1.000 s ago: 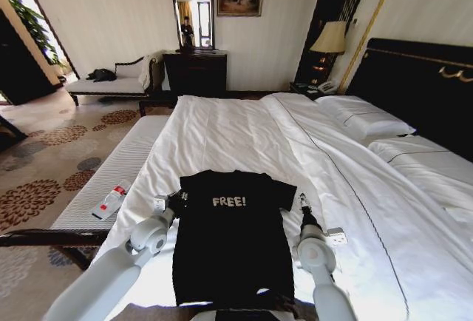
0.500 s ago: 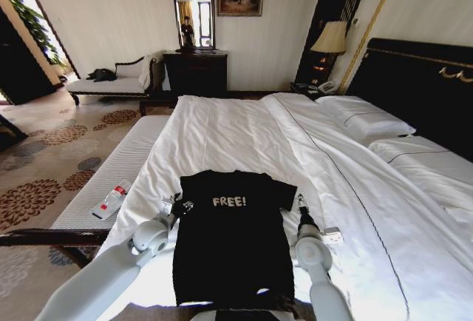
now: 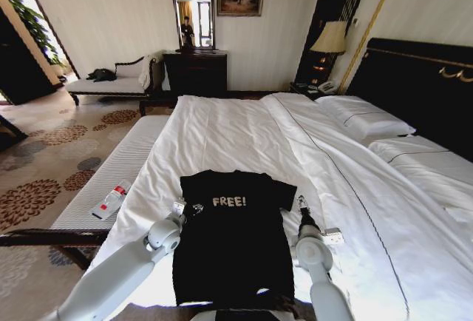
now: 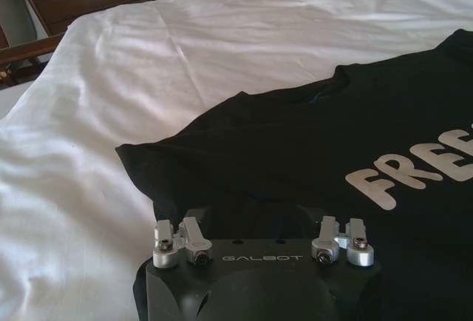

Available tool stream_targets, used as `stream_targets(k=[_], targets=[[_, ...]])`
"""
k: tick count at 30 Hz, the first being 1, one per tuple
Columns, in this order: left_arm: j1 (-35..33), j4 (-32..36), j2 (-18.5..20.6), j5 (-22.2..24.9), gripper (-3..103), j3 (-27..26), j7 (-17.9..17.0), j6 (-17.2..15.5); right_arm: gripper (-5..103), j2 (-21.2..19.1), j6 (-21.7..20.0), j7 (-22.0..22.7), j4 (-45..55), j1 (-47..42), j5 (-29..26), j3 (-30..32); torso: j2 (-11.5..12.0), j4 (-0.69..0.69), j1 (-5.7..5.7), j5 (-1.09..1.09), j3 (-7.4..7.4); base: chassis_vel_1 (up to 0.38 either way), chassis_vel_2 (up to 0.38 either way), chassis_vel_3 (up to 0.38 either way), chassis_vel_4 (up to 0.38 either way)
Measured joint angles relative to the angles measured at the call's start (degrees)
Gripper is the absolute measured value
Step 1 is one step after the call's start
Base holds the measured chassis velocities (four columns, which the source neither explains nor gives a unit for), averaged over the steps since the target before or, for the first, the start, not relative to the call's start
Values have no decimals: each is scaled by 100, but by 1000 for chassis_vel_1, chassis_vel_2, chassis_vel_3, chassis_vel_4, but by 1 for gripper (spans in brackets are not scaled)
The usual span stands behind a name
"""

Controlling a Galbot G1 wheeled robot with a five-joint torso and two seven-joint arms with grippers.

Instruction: Fold the clothes on the bed.

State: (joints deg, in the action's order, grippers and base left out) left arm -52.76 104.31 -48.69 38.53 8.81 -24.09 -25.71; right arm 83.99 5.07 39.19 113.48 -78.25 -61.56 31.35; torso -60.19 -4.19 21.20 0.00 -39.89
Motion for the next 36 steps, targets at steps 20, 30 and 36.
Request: stream_targets(k=[20, 30, 36], targets=[[-194, -196, -215, -46, 37, -268, -4, 142, 100, 8, -31, 51, -33, 16, 2, -27, 0, 0, 0, 0, 0, 0, 0, 0, 0], [-275, -94, -194, 12, 5, -428, 2, 169, 100, -10, -43, 82, -4, -6, 2, -9, 0, 0, 0, 0, 0, 0, 0, 0, 0], [-376, 53, -153, 101, 0, -691, 9, 204, 100, -5, -53, 93, 0, -12, 16, -21, 0, 0, 0, 0, 0, 0, 0, 0, 0]])
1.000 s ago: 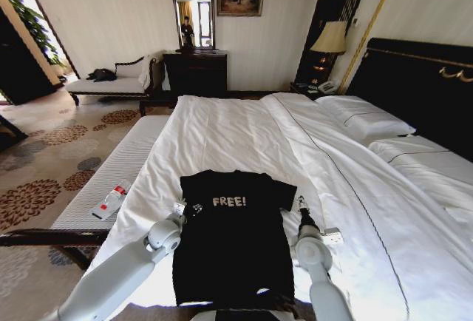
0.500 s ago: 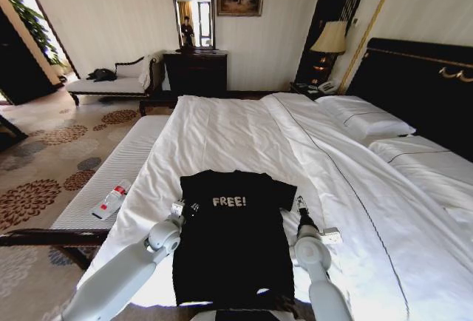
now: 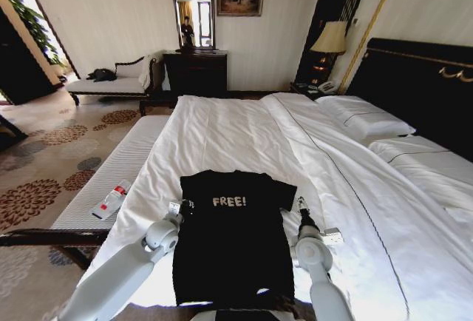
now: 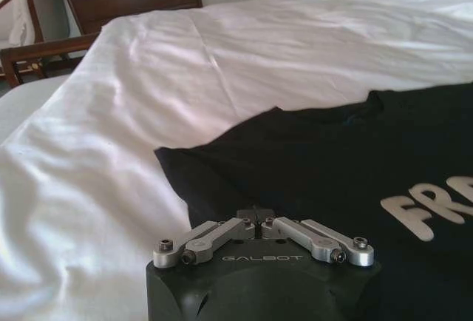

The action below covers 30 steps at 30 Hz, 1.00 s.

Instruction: Fold the clothes on the bed.

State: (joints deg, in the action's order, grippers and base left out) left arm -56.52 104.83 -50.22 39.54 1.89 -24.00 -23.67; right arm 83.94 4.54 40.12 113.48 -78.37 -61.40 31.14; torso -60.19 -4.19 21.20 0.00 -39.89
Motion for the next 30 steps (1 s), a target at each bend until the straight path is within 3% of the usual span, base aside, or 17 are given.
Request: stream_targets(k=[6, 15, 18, 21, 25, 30], targets=[[-95, 146, 66, 93, 0, -180, 2, 29, 100, 23, -5, 2, 1, -7, 30, -31, 0, 0, 0, 0, 0, 0, 0, 0, 0], [-81, 117, 113, -145, 0, 161, 31, 26, 100, 54, -8, 8, 1, -26, 76, -49, 0, 0, 0, 0, 0, 0, 0, 0, 0], [-8, -82, -24, -263, 16, 305, 49, 38, 100, 41, -8, 11, 1, -47, 87, -21, 0, 0, 0, 1, 0, 0, 0, 0, 0], [43, -146, -73, -269, 22, 341, 40, 18, 100, 34, -8, 15, 0, -51, 87, -9, 0, 0, 0, 0, 0, 0, 0, 0, 0], [134, -237, -117, -262, 42, 383, 24, -17, 100, 35, -8, 22, -13, -51, 87, -4, 0, 0, 0, 0, 0, 0, 0, 0, 0], [166, -288, -141, -251, 47, 413, 23, -22, 100, 55, -8, 30, -47, -29, 95, -26, 0, 0, 0, 0, 0, 0, 0, 0, 0]])
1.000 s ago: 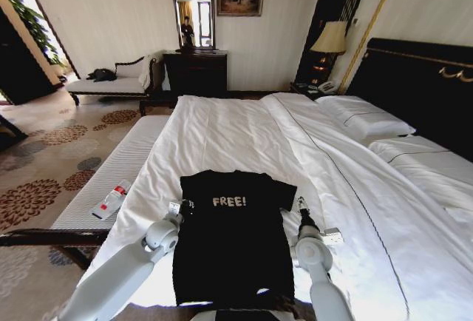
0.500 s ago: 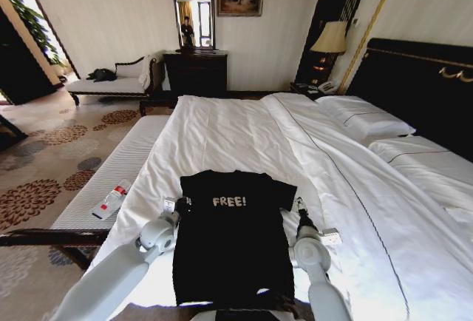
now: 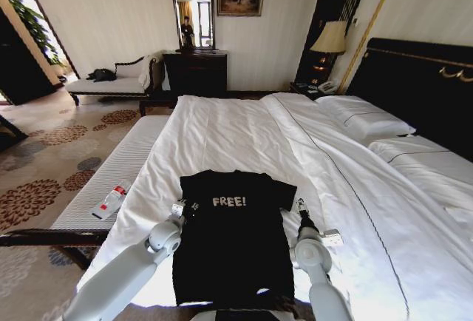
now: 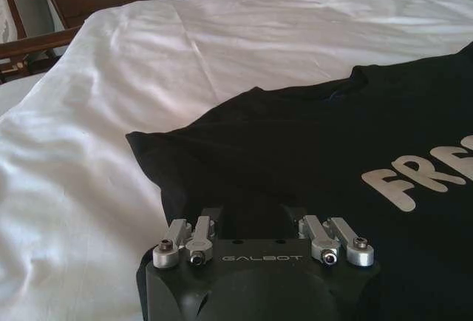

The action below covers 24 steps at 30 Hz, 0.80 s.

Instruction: Fold the clothes on the bed.

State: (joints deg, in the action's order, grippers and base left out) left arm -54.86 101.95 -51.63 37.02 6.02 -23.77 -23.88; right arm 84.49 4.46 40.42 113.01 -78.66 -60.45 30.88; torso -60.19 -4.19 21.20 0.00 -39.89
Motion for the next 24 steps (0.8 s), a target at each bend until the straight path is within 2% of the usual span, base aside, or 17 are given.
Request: stream_targets(k=[4, 14, 17, 18, 20, 22, 23, 24], targets=[[2, -36, -10, -2, 50, 51, 0, -2, 100, 12, -5, 8, -16, 18, 7, -13, 0, 0, 0, 0, 0, 0, 0, 0, 0], [30, -226, -69, -70, 44, -3, -12, -36, 100, 11, -9, 14, -36, 11, 9, 2, 0, 0, 0, 0, 0, 0, 0, 0, 0], [51, -292, -87, -67, 38, -48, -16, -41, 100, 8, -9, 17, -48, 11, 11, 4, 0, 0, 0, 0, 0, 0, 0, 0, 0], [53, -293, -85, -62, 32, -49, -16, -42, 100, 7, -9, 19, -51, 14, 13, 3, 0, 0, 0, 0, 0, 0, 0, 0, 0], [53, -293, -82, -57, 32, -50, -16, -42, 100, 8, -9, 22, -52, 17, 15, 2, 0, 0, 0, 0, 0, 0, 0, 0, 0], [51, -292, -79, -51, 22, -59, -16, -44, 100, 10, -9, 25, -54, 21, 16, -1, 0, 0, 0, 0, 0, 0, 0, 0, 0], [51, -292, -79, -51, 22, -59, -16, -44, 100, 10, -9, 25, -54, 21, 16, -1, 0, 0, 0, 0, 0, 0, 0, 0, 0], [41, -288, -79, -49, 17, -68, -16, -44, 100, 10, -9, 25, -53, 22, 16, -2, 0, 0, 0, 0, 0, 0, 0, 0, 0]])
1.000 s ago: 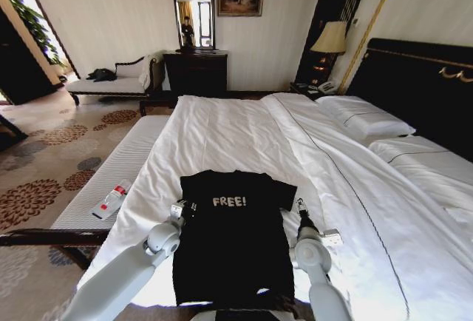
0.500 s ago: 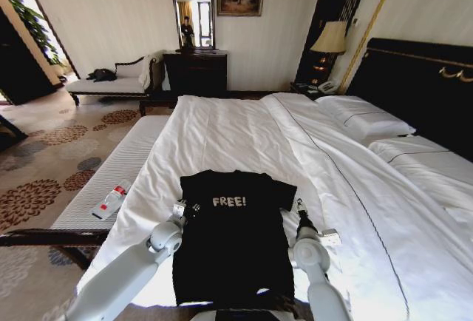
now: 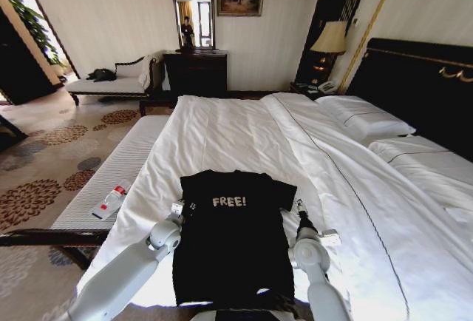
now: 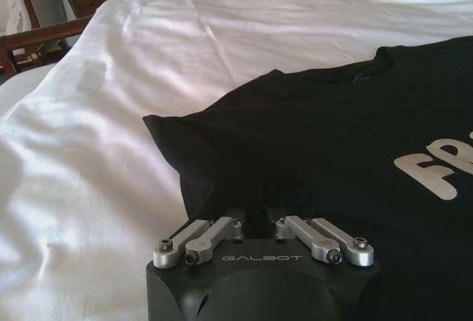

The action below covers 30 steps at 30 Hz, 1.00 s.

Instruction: Fold the clothes on the bed.

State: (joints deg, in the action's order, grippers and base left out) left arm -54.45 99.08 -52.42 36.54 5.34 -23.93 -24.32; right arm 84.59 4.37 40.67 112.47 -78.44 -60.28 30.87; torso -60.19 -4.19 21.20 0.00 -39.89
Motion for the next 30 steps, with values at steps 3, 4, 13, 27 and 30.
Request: stream_targets(k=[3, 4, 13, 27, 30], targets=[[-34, 38, -2, 18, 6, -60, 0, 2, 100, -4, 0, 2, 0, 0, 0, 2, 0, 0, 0, 0, 0, 0, 0, 0, 0], [-34, 38, -2, 18, 6, -60, 0, 2, 100, -4, 0, 2, 0, 0, 0, 2, 0, 0, 0, 0, 0, 0, 0, 0, 0], [-119, 128, -7, 207, 0, -359, 0, 13, 100, -4, 0, 7, 5, -19, 0, 8, 0, 0, 0, 0, 0, 0, 0, 0, 0], [-376, 467, -28, 584, 0, -1098, -77, 41, 100, -8, 0, 29, 52, -63, 17, 18, 0, 0, 0, 0, 0, 0, 0, 0, 0], [-546, 528, -67, 599, 0, -1220, -123, 110, 100, -12, 0, 39, 76, -84, 17, 50, 0, 1, 0, 0, 0, 0, 0, 0, 0]])
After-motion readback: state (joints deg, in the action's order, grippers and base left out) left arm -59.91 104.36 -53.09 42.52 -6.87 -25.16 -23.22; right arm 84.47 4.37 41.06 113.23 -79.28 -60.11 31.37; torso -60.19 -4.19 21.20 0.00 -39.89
